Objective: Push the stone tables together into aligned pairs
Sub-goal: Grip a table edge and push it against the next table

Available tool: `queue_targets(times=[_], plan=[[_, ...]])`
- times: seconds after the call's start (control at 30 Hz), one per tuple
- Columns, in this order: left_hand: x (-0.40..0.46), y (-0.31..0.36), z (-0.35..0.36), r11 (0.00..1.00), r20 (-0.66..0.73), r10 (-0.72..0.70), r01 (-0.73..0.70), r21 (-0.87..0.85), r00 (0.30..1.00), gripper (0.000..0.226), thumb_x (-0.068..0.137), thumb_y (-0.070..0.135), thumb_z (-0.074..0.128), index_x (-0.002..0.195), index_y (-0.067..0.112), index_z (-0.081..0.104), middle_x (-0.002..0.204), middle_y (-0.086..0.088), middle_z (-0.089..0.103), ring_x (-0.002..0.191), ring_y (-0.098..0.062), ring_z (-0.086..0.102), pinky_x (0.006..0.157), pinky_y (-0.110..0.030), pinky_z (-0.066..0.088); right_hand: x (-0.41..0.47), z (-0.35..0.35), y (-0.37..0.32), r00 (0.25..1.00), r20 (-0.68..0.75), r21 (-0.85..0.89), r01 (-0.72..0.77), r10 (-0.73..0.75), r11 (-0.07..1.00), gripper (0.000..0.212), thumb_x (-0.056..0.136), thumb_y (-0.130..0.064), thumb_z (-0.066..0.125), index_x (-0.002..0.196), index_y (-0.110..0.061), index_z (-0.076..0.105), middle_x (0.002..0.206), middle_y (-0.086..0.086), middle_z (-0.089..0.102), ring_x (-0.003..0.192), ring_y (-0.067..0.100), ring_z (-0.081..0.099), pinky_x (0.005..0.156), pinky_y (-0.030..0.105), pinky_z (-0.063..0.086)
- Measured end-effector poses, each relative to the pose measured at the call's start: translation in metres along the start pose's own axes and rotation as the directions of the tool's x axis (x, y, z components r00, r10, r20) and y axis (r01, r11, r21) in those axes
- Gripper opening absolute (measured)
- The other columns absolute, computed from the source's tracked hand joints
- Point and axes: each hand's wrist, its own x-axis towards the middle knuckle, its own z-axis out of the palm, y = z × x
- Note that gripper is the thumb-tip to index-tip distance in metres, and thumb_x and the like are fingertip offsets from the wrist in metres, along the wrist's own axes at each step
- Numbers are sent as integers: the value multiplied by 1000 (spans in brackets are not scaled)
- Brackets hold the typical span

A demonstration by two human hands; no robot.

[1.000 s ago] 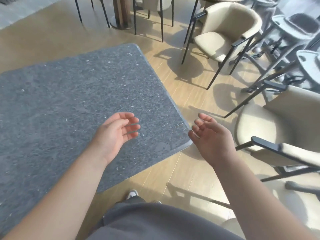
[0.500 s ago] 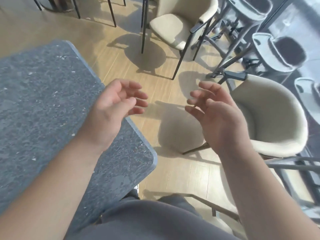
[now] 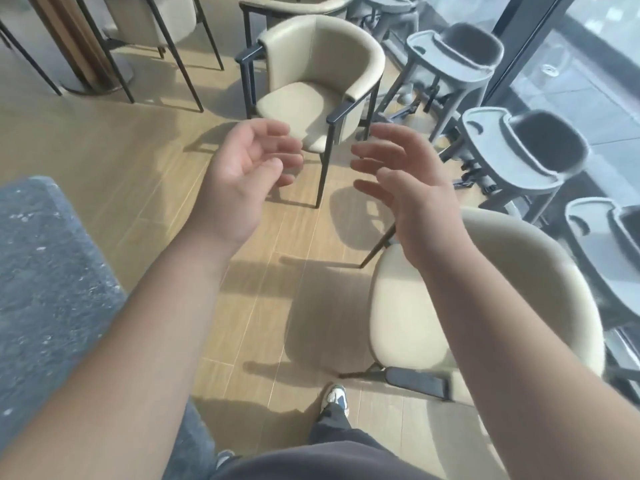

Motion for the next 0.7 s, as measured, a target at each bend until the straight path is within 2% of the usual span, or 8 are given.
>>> queue_targets(times=[0.17,0.3,0.43,0.53,0.57,0.63,0.7], plan=[[67,-2,20,993,-73,-54,62,105,996,33,97,5,45,126,16,56,114,-1,70,106,-16,69,93,-41,57,77,-14,-4,999,38,-32,-10,11,999,48,85,4,43,128,-13,56,120,11,68,110,23,66,98,48,54],[115,-8,-3,983,-206,-138,159,90,969,31,95,3,45,117,19,59,112,-2,71,105,-21,69,92,-44,59,134,10,4,996,51,-16,-70,70,997,47,84,3,44,125,-15,59,113,6,71,108,23,67,95,44,56],[166,-24,-53,966,-320,-220,251,61,922,32,93,-1,43,110,21,59,112,-5,70,106,-26,70,89,-43,60,203,62,19,985,78,-29,-154,156,988,47,83,3,41,121,-15,60,111,7,71,110,26,67,94,42,57],[207,-36,-103,958,-397,-252,285,27,882,32,92,-2,42,108,20,59,114,-7,69,105,-24,69,73,-34,61,252,111,36,970,107,-62,-212,218,975,45,86,8,40,119,-15,60,110,8,70,109,28,67,94,43,57],[222,-39,-122,957,-418,-258,289,12,871,32,93,-2,41,106,20,59,116,-8,68,103,-23,69,73,-35,61,268,129,40,967,120,-67,-220,227,973,45,87,9,39,118,-15,60,108,8,69,108,27,67,94,44,57],[253,-42,-162,958,-460,-264,286,-22,848,32,94,-3,39,102,21,59,114,-8,69,103,-23,70,84,-43,60,304,170,45,962,157,-73,-216,226,974,46,88,9,37,123,-12,58,106,7,67,106,25,66,95,44,56],[287,-42,-209,962,-501,-255,271,-43,827,32,94,-4,38,105,18,58,108,-5,69,102,-24,69,90,-46,57,343,218,49,958,186,-49,-215,221,975,46,89,10,36,126,-8,56,104,6,66,101,22,65,95,41,56]])
